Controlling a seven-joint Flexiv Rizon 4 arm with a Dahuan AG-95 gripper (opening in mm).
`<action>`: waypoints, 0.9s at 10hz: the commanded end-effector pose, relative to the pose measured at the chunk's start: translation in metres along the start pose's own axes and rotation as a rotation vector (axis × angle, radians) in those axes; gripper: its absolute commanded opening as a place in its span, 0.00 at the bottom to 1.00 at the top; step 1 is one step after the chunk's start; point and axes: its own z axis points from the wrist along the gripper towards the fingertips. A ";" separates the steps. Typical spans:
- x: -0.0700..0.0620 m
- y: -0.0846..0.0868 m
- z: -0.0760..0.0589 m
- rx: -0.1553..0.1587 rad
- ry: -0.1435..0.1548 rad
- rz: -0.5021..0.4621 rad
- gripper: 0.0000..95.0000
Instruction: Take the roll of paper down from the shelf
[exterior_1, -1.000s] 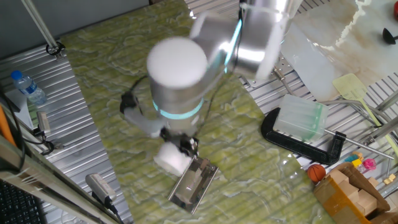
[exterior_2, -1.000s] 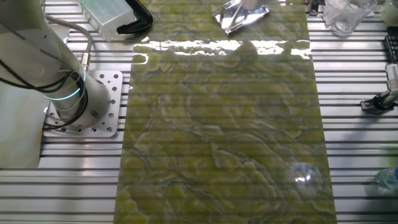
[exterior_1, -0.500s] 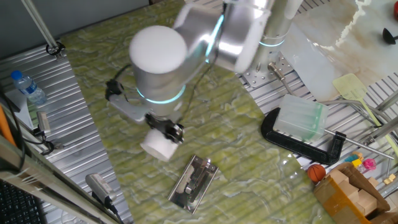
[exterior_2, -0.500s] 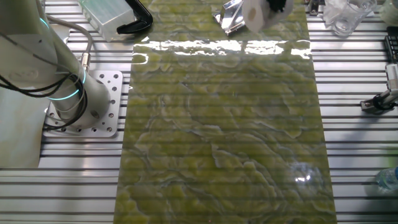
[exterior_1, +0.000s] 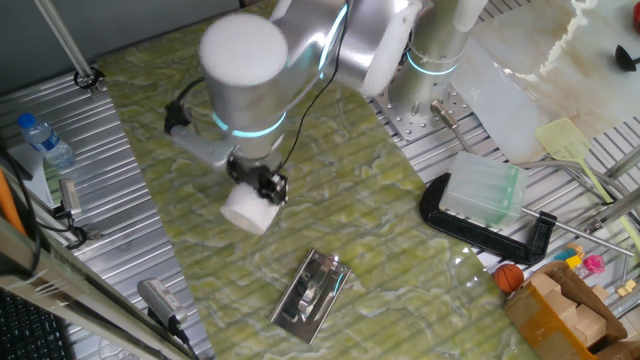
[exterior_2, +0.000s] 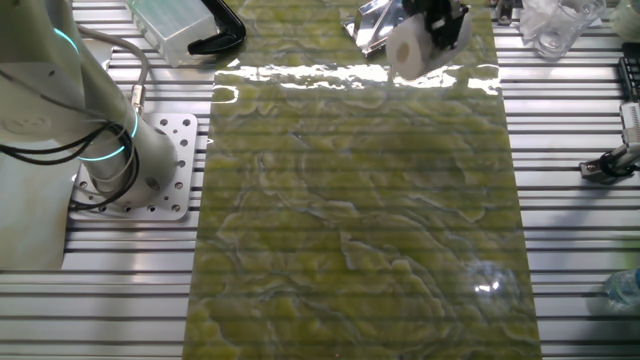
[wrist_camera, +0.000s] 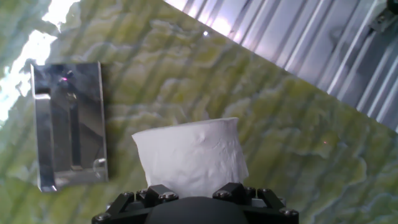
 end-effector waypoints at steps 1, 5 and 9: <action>-0.001 0.001 0.001 0.003 0.007 0.025 0.00; -0.002 0.001 0.004 -0.104 -0.019 0.097 0.00; -0.002 0.001 0.004 -0.086 -0.056 0.404 0.00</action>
